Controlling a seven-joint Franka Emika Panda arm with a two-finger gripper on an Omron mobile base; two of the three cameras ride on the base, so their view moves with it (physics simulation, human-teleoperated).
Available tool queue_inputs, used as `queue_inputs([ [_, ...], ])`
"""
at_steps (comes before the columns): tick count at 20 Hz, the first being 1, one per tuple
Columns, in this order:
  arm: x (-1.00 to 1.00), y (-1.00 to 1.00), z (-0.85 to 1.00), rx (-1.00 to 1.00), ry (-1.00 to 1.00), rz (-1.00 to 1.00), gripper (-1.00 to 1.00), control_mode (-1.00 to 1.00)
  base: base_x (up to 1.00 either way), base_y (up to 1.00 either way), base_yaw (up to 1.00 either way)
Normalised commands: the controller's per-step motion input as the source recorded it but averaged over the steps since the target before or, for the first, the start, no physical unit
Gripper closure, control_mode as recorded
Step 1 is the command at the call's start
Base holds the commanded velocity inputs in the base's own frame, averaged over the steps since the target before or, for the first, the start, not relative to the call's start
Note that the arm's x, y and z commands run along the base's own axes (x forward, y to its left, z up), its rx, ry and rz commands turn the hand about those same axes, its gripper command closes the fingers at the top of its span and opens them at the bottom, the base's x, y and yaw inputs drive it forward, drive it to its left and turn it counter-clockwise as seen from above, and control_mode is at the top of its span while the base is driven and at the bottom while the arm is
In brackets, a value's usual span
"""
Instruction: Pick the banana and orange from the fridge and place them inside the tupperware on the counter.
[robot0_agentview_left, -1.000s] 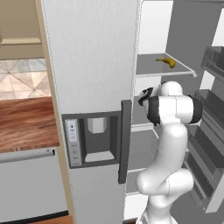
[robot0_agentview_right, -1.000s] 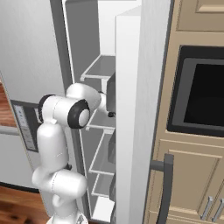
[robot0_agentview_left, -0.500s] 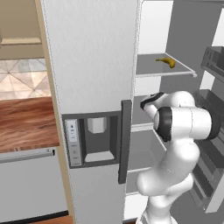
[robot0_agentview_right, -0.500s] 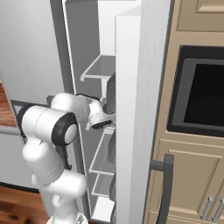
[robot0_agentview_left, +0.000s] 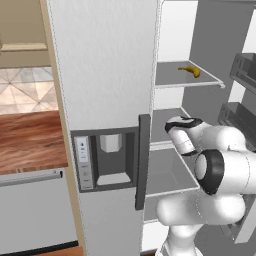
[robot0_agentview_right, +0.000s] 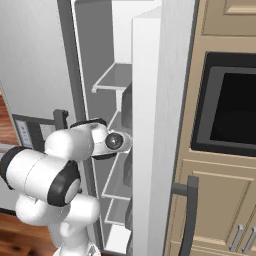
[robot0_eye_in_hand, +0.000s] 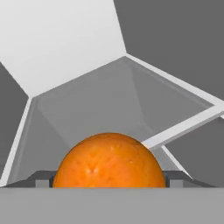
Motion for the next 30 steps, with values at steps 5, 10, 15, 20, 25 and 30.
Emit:
queue_inputs([
  [5, -0.18, 0.18, 0.87, 0.0, 0.09, 0.0, 1.0, -1.0, 0.0, 0.0, 0.0],
  [10, -0.05, 0.2, 0.93, 0.0, 0.23, -0.05, 1.0, -1.0, 0.0, 0.0, 0.0],
  [15, -0.04, 0.13, 0.98, 0.0, 0.27, -0.11, 1.0, -1.0, 0.0, 0.0, 0.0],
  [20, -0.19, 0.04, 0.93, 0.0, 0.2, -0.08, 1.0, -1.0, 0.0, 0.0, 0.0],
  [25, -0.46, 0.0, 0.76, 0.0, 0.05, -0.01, 1.0, -1.0, 0.0, 0.0, 0.0],
  [30, -0.8, 0.0, 0.4, 0.0, -0.01, 0.0, 1.0, -1.0, 0.0, 0.0, 0.0],
])
